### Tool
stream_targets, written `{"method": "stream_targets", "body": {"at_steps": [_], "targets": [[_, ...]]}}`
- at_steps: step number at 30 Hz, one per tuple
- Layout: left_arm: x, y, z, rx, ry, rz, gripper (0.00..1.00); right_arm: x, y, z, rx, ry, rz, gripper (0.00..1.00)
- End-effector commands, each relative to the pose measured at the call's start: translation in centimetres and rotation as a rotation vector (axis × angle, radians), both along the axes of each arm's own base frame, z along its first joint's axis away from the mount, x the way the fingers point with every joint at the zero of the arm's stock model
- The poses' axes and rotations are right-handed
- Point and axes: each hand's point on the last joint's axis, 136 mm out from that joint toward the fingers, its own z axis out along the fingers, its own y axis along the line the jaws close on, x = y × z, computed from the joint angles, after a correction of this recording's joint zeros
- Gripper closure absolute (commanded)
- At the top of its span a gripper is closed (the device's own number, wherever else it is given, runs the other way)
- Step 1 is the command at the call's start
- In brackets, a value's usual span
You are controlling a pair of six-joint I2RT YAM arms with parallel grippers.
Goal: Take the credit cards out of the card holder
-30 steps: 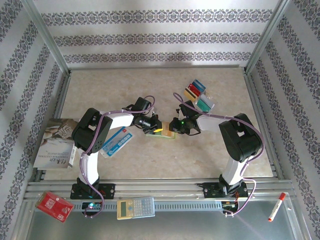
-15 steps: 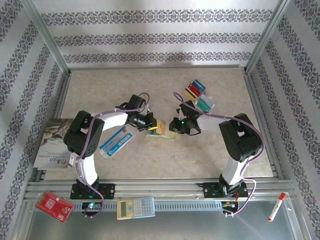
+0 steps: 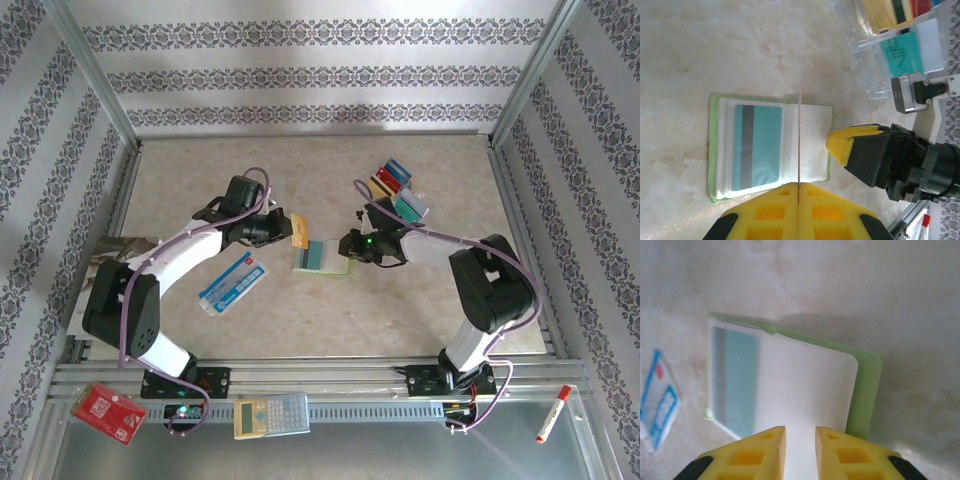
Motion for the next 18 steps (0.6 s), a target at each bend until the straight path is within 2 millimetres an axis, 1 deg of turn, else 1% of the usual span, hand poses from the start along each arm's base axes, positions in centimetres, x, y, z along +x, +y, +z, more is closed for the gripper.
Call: {"method": "stream_targets", "body": {"at_steps": [1, 3, 5, 9, 12, 15, 18], "targets": [[0.5, -0.3, 1.0, -0.081, -0.024, 0.038, 1.0, 1.0, 0.9, 4.5, 0.132, -0.117, -0.002, 0.7], [0.5, -0.9, 1.8, -0.142, -0.035, 0.033, 1.0, 1.2, 1.5, 6.9, 0.204, -0.169, 0.008, 0.65], [0.6, -1.4, 2.6, -0.198, -0.044, 0.033, 1.0, 1.1, 2.1, 8.8, 0.271, -0.203, 0.028, 0.6], [0.7, -2.5, 4.7, -0.309, -0.07, 0.032, 1.0, 1.1, 3.1, 11.7, 0.419, -0.217, 0.044, 0.47], [0.8, -3.3, 6.4, -0.397, -0.087, 0.031, 1.0, 1.5, 3.4, 12.6, 0.498, -0.198, 0.019, 0.4], [0.8, -3.8, 7.8, -0.457, -0.104, 0.023, 1.0, 1.8, 3.9, 13.6, 0.565, -0.187, 0.023, 0.38], [0.7, -4.2, 8.9, -0.497, -0.116, 0.008, 1.0, 1.8, 4.6, 15.4, 0.647, -0.195, 0.053, 0.37]]}}
